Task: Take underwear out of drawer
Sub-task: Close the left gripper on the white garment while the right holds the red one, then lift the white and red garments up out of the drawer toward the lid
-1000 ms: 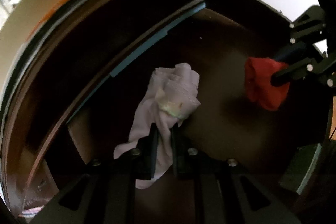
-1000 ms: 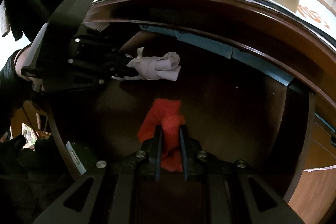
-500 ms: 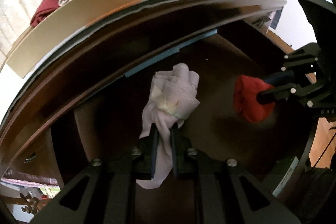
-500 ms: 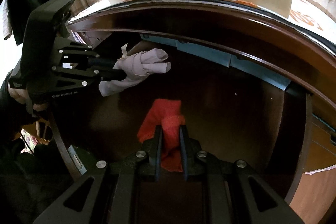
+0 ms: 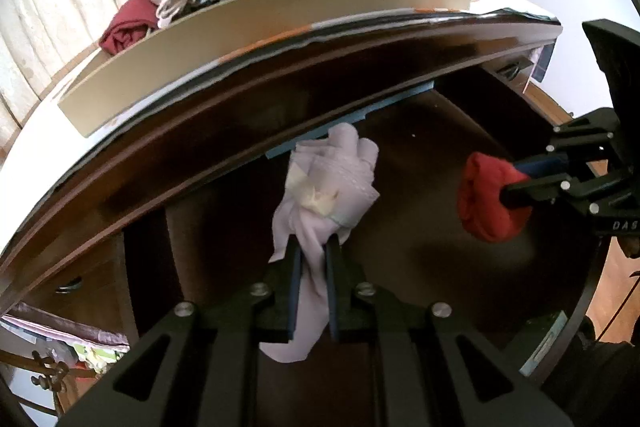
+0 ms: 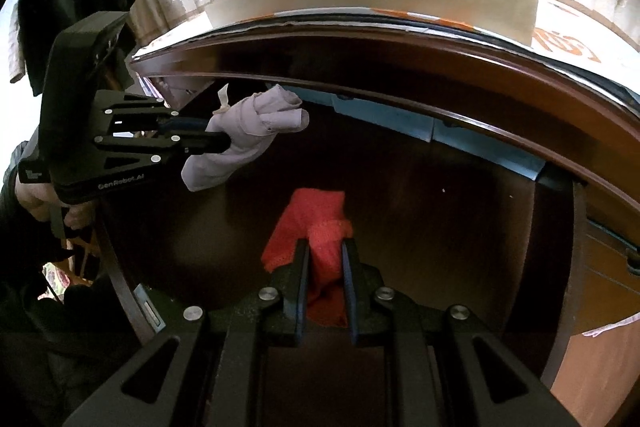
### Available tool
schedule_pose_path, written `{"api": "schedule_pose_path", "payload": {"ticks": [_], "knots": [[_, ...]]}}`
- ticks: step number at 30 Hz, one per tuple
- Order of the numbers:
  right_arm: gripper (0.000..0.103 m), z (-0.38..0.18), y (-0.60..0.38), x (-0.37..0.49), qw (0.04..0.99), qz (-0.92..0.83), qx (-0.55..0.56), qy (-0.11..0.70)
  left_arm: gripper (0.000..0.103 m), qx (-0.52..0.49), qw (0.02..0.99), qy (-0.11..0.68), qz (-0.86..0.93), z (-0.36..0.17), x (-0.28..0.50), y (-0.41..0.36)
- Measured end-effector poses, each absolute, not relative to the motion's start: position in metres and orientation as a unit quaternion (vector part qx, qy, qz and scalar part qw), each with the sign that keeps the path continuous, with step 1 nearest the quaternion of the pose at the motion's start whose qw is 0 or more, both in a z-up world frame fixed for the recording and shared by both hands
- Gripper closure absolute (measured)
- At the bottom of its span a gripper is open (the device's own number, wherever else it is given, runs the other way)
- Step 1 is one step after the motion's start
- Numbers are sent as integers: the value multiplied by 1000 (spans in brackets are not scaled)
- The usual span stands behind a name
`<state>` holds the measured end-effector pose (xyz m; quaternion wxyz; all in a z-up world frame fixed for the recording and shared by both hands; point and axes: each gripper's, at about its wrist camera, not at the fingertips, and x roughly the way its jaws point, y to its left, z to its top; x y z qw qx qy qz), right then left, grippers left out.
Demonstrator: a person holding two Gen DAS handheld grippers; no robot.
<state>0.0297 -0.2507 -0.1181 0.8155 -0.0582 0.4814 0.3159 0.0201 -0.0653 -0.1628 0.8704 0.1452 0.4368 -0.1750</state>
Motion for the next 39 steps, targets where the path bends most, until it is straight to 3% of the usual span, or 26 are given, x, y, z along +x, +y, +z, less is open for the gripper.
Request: {"api": "schedule_pose_path", "payload": {"ticks": [39], "knots": [[86, -82, -253, 15, 849, 344, -48, 399, 95, 76, 933, 311, -161, -130, -10, -33]]}}
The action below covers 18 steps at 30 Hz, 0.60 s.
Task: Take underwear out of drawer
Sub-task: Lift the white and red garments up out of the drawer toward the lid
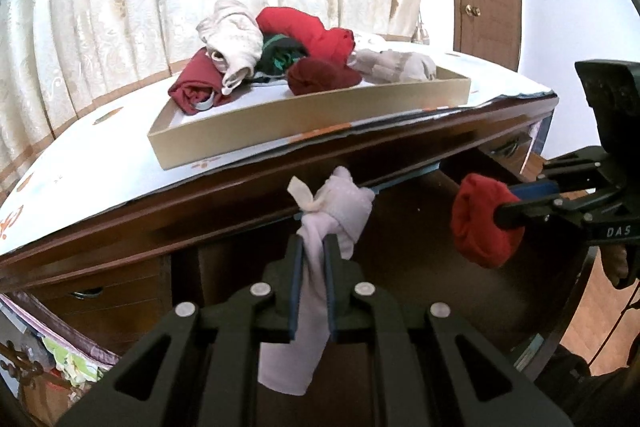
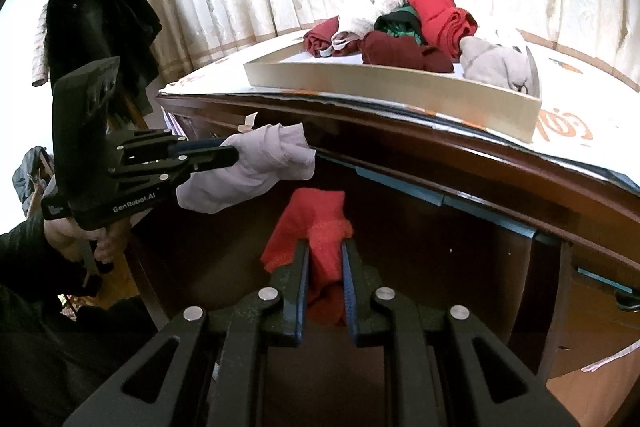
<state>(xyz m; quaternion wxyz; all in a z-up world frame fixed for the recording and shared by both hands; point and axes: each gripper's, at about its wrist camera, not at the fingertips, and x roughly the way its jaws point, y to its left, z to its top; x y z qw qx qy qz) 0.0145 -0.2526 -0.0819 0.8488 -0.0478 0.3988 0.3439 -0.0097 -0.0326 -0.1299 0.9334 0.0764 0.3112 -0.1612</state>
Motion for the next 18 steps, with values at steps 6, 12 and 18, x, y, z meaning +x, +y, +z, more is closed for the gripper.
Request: {"api": "schedule_pose_path", "payload": {"ticks": [6, 12, 18], "knots": [[86, -74, -251, 15, 853, 346, -46, 388, 96, 66, 939, 299, -158, -121, -14, -28], [86, -63, -250, 17, 858, 348, -42, 376, 96, 59, 946, 277, -158, -102, -24, -26], [86, -48, -248, 17, 864, 351, -37, 360, 96, 50, 953, 254, -157, -81, -30, -22]]}}
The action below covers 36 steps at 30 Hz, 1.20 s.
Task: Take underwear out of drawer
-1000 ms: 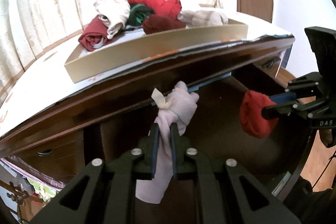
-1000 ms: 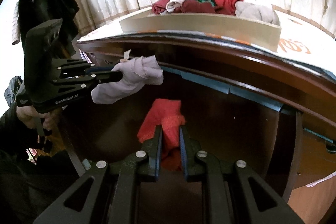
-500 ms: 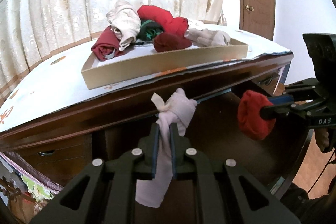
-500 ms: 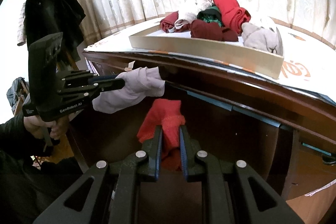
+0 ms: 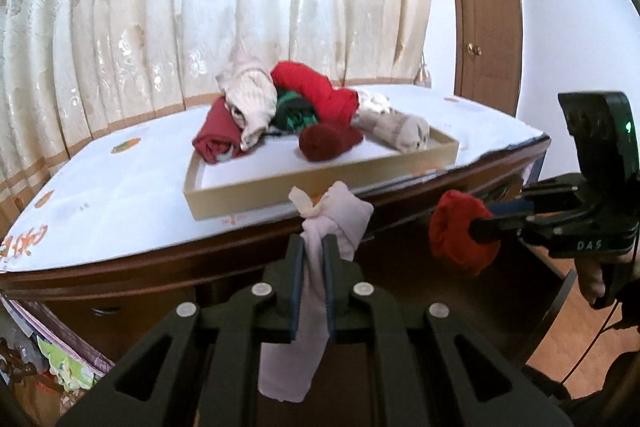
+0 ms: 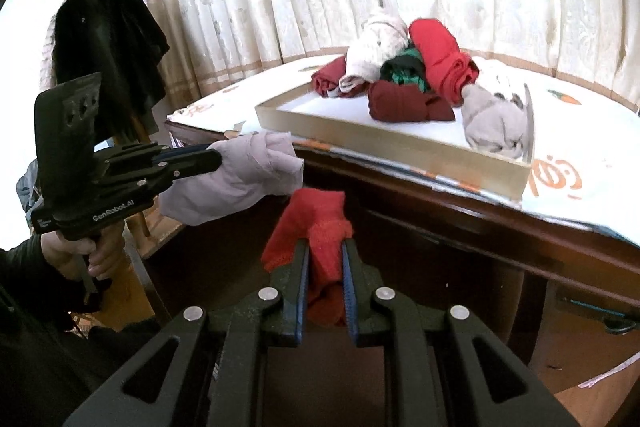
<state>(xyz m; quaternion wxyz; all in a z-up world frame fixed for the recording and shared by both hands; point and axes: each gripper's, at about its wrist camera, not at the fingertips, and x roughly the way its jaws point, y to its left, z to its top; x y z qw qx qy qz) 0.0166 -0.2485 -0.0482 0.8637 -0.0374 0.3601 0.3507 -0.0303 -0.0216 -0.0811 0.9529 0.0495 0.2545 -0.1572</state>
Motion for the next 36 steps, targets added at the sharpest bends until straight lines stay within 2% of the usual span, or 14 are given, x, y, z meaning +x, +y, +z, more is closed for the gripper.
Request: {"api": "schedule_pose_path", "payload": {"ticks": [11, 15, 20, 29, 31, 32, 33, 34, 36], "knots": [[86, -21, -242, 24, 873, 358, -38, 330, 96, 45, 964, 221, -141, -49, -27, -12], [86, -10, -239, 28, 875, 361, -42, 320, 101, 42, 966, 215, -135, -39, -20, -7], [86, 2, -232, 35, 877, 367, -47, 308, 101, 43, 969, 203, -134, -25, -11, -5], [86, 12, -226, 40, 878, 371, -46, 299, 101, 60, 959, 234, -149, -30, 0, -4], [86, 7, -226, 39, 875, 371, -51, 305, 95, 72, 945, 264, -178, -42, -1, -10], [86, 5, -228, 38, 875, 370, -51, 308, 88, 85, 934, 287, -197, -53, -3, -15], [86, 1, -230, 38, 874, 369, -51, 312, 76, 94, 926, 301, -208, -60, -3, -18], [86, -2, -232, 39, 873, 367, -50, 316, 70, 113, 913, 324, -219, -72, -4, -24], [86, -7, -236, 40, 873, 363, -47, 323, 49, 135, 892, 357, -242, -89, -5, -31]]}}
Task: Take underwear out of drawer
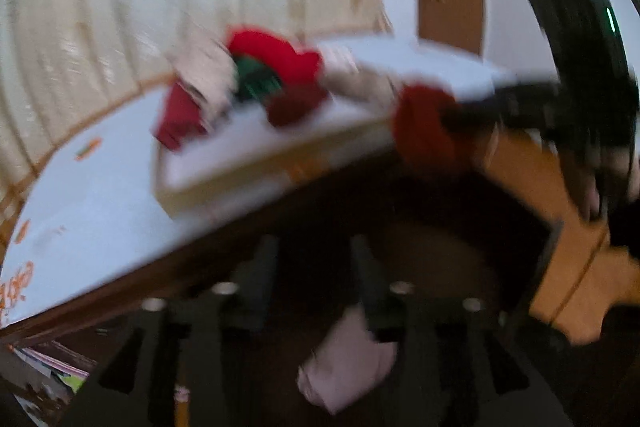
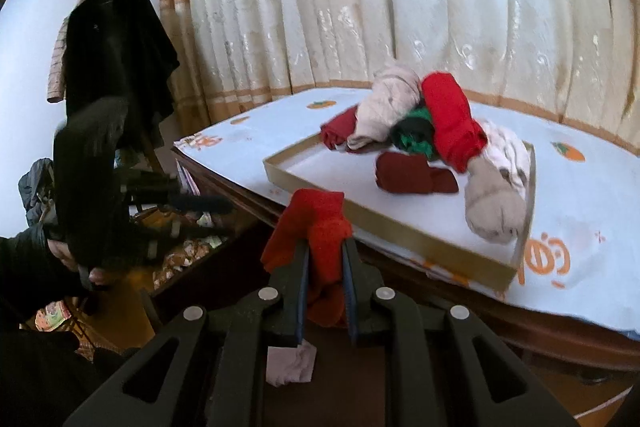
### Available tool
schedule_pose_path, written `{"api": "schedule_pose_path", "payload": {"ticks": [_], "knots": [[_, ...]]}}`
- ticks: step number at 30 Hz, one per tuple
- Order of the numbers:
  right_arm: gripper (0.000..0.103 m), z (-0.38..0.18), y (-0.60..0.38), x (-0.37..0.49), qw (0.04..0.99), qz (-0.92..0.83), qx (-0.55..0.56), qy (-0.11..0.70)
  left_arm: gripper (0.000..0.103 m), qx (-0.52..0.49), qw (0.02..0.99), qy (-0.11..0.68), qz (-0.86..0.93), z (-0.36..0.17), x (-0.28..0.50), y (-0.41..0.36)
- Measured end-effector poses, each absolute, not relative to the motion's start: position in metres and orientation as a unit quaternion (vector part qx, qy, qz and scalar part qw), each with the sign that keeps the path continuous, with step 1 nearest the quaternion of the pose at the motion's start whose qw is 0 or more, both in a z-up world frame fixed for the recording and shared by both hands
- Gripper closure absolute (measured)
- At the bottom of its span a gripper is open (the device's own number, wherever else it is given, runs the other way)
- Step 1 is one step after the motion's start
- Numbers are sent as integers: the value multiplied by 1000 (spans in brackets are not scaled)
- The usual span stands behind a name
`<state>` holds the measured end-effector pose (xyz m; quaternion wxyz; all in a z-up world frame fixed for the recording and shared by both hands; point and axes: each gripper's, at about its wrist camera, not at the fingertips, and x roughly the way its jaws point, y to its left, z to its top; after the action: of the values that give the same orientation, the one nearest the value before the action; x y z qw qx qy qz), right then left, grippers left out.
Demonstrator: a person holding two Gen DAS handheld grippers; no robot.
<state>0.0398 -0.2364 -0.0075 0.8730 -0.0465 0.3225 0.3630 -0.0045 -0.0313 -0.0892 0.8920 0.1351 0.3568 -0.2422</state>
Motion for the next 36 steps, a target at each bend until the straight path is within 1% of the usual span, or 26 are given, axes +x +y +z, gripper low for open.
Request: {"api": "schedule_pose_path", "payload": {"ticks": [4, 9, 13, 14, 15, 17, 23, 28, 29, 30, 31, 33, 35, 36], "knots": [[86, -14, -243, 42, 873, 358, -43, 329, 49, 151, 829, 457, -286, -131, 10, -43], [86, -18, -245, 44, 872, 359, -35, 330, 49, 179, 787, 508, -301, -160, 23, -56], [86, -23, -246, 46, 871, 359, -32, 335, 45, 196, 754, 540, -318, -180, 30, -68], [86, -24, -247, 46, 870, 359, -30, 336, 42, 203, 751, 544, -313, -184, 31, -71], [86, -25, -247, 47, 870, 359, -28, 336, 35, 207, 746, 551, -311, -187, 33, -73], [86, -26, -249, 47, 870, 359, -25, 336, 32, 210, 729, 567, -322, -198, 38, -78], [86, -31, -252, 49, 870, 357, -17, 340, 32, 230, 692, 607, -314, -227, 47, -91], [86, -32, -254, 49, 870, 357, -12, 340, 32, 234, 684, 616, -314, -233, 50, -99], [86, -33, -254, 50, 870, 357, -10, 340, 34, 233, 683, 617, -314, -234, 49, -101], [86, -33, -253, 50, 870, 357, -10, 341, 43, 231, 683, 616, -317, -234, 49, -101], [86, -34, -253, 50, 869, 357, -9, 341, 50, 228, 681, 615, -326, -233, 47, -102], [86, -33, -253, 50, 869, 357, -9, 341, 74, 227, 679, 612, -336, -236, 41, -97], [86, -34, -251, 50, 869, 358, -10, 341, 88, 232, 684, 599, -344, -231, 33, -99], [86, -34, -251, 50, 869, 357, -10, 341, 90, 236, 691, 593, -339, -229, 30, -99]]}}
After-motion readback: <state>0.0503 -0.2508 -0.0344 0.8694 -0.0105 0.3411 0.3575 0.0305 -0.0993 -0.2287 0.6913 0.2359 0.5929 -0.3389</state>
